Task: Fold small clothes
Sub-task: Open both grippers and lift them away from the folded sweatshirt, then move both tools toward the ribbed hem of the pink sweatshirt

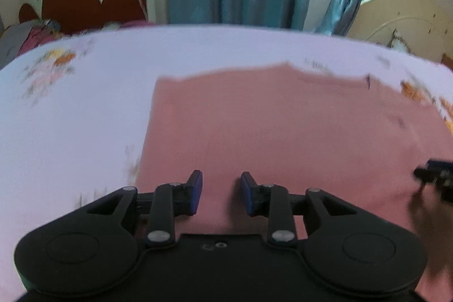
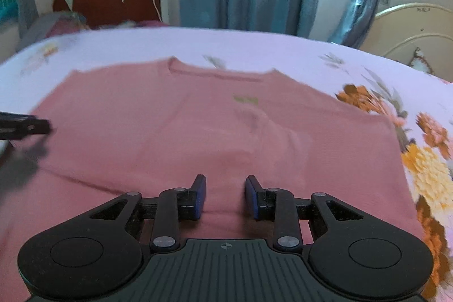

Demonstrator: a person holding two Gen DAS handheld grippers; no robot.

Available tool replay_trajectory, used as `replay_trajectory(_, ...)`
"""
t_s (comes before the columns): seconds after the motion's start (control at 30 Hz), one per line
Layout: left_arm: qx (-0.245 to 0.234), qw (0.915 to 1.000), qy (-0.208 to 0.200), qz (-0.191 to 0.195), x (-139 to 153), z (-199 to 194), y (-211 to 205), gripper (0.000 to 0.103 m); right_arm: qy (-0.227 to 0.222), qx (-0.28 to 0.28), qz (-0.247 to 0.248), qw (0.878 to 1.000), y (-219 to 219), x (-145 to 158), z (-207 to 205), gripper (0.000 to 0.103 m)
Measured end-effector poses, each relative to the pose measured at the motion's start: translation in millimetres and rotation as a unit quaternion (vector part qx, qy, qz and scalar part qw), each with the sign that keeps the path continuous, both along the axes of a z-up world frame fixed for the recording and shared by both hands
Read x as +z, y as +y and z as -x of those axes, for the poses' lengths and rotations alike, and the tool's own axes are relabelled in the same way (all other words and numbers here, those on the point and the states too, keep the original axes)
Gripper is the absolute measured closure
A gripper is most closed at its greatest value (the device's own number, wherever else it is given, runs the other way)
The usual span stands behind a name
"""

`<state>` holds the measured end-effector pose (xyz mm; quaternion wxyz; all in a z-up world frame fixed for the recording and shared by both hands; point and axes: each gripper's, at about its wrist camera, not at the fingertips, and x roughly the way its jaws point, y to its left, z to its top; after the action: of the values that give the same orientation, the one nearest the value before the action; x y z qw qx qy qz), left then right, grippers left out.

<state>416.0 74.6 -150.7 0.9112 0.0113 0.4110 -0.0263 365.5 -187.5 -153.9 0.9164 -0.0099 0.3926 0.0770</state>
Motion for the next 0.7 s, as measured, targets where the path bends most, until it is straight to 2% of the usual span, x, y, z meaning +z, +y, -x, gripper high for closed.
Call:
replay_trajectory(0.1,0.002,1.0,-0.002,-0.003,-5.2,4.1,3.2,0.071,0.007,-0.009,-0.018,1.0,-11.2,-2.9,0.0,0.073)
replay_trajectory(0.33,0.012,0.9997,0.0,-0.02,-6.8,3.4,-3.6,0.072,0.005,-0.007,-0.011,1.0,-9.5,-7.3,-1.6,0.073)
replay_trajectory(0.5,0.035,0.999,0.011,-0.026,5.2,14.0,-10.6,0.071,0.014,0.017,-0.029,0.999,-18.8,-2.9,-3.0,0.07)
replay_trajectory(0.57,0.043,0.9989,0.003,-0.02,14.2,26.0,-12.9,0.068,0.018,0.024,-0.04,0.999,-22.3,2.9,1.1,0.069)
replay_trajectory(0.7,0.034,0.9988,-0.005,-0.034,25.3,48.9,-23.3,0.058,0.022,0.025,-0.072,0.997,-28.9,11.0,18.6,0.069)
